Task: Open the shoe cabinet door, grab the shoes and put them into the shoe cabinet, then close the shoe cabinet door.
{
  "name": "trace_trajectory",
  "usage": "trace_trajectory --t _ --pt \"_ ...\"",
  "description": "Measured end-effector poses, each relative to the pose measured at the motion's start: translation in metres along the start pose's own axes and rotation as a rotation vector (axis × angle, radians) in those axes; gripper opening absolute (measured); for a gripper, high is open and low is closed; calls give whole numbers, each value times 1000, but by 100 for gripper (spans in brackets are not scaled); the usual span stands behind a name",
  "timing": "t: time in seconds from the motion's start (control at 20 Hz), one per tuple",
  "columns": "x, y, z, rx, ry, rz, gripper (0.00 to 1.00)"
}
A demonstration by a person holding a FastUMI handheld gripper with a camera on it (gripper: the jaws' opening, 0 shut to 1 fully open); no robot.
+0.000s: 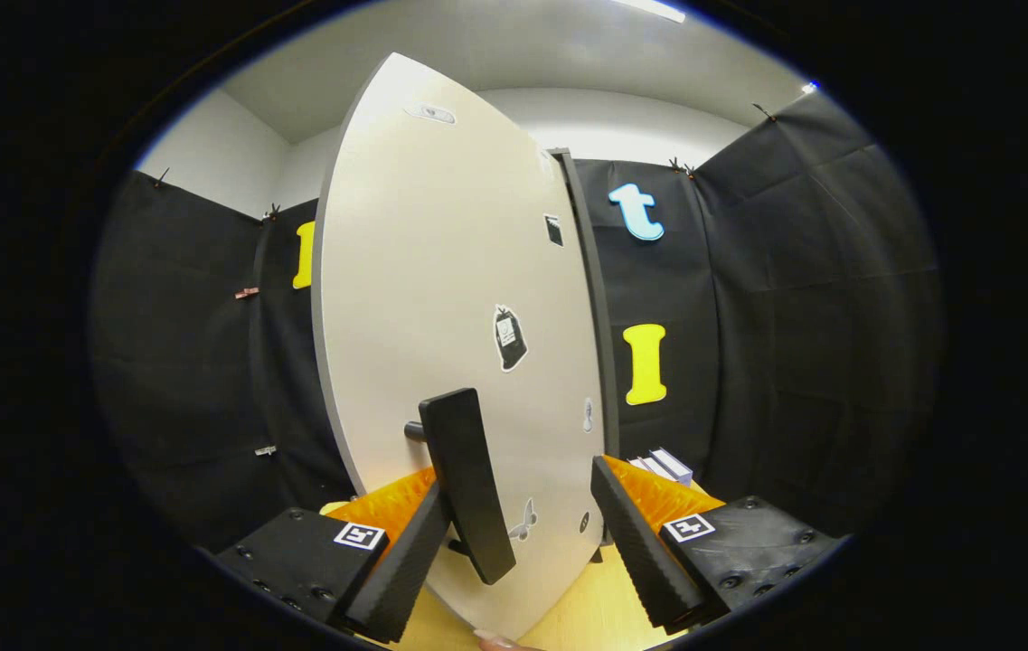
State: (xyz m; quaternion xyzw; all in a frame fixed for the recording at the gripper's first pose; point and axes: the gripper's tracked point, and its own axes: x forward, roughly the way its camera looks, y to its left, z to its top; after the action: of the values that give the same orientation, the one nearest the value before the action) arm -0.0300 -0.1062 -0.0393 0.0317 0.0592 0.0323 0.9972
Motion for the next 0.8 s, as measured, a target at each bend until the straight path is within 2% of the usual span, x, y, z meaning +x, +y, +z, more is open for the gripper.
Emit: trace_trajectory --t 0.3,0.45,0.8 --pt "36 56 -12 -31 5 29 96" --pt "48 85 -16 -12 12 87 96" --pt "60 117 -16 -18 -4 123 99"
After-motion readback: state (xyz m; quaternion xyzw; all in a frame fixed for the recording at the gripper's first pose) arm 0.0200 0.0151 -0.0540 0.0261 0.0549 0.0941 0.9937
